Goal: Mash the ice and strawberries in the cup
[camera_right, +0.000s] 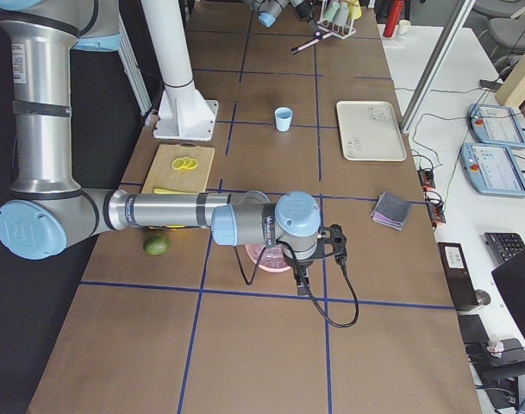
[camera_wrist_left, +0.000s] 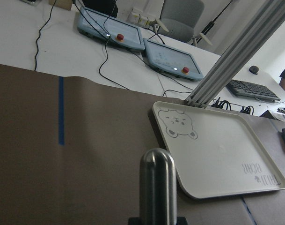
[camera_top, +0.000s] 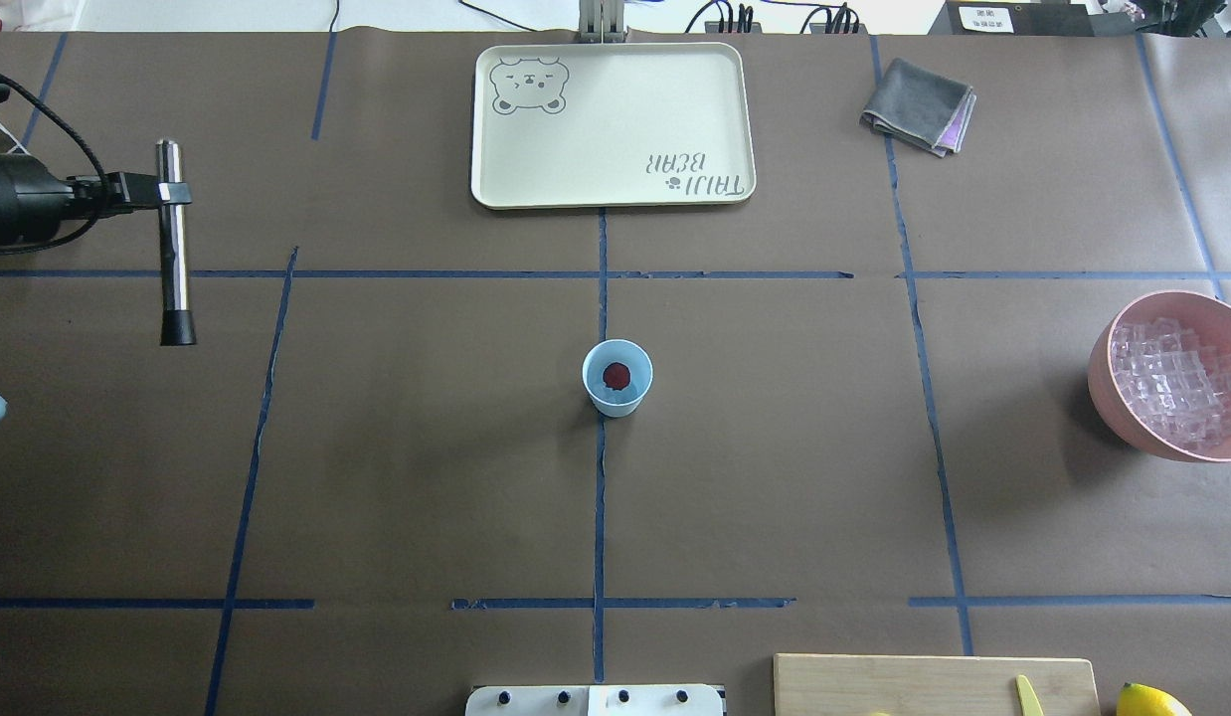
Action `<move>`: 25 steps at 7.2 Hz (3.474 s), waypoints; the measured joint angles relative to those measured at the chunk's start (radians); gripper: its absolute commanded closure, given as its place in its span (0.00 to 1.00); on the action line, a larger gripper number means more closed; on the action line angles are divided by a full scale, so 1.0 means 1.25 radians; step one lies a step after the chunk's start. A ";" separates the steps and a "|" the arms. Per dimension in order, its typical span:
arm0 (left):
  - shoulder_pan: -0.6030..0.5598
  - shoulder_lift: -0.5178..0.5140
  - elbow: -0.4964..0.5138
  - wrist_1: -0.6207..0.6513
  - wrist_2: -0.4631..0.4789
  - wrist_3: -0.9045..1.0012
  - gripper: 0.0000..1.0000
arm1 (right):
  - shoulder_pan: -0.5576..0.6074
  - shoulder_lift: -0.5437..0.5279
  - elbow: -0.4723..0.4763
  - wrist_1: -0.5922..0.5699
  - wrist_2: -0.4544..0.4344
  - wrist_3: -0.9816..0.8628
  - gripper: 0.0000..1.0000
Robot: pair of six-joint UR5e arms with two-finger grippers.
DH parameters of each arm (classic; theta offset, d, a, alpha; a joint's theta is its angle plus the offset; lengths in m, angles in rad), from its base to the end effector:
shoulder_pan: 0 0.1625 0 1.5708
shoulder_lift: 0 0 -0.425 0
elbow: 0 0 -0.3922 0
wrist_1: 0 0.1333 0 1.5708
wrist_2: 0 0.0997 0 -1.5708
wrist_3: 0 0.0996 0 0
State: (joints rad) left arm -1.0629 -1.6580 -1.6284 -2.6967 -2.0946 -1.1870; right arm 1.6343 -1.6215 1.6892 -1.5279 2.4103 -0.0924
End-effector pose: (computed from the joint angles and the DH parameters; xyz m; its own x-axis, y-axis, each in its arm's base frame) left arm 0.1882 -0.5098 0.4595 0.3296 0.0745 -0.9412 0.4323 0.8743 0.2206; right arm 0.0893 -0.4715 0.6155 0.6747 -0.1310 0.7264 -0.0008 0.9840 0.1782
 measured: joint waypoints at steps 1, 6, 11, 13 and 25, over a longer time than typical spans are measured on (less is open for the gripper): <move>-0.060 0.010 0.010 0.068 -0.108 0.020 1.00 | -0.001 0.000 0.001 0.000 0.000 -0.001 0.01; -0.119 0.095 0.117 0.271 -0.153 0.380 1.00 | -0.010 0.000 0.002 0.000 -0.001 -0.001 0.01; -0.107 0.112 0.180 0.274 -0.063 0.420 1.00 | -0.014 0.001 0.002 0.000 -0.003 -0.003 0.01; -0.087 0.111 0.180 0.271 -0.061 0.416 1.00 | -0.016 0.001 0.001 0.000 -0.004 -0.003 0.01; -0.198 0.120 0.081 0.548 -0.176 0.752 0.00 | -0.018 0.001 0.005 0.001 -0.004 -0.003 0.01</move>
State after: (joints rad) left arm -1.3106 -1.5084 -1.5267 -2.0119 -2.3148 -0.2469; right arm 1.6122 -1.6197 1.6957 -1.5263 2.4050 -0.0966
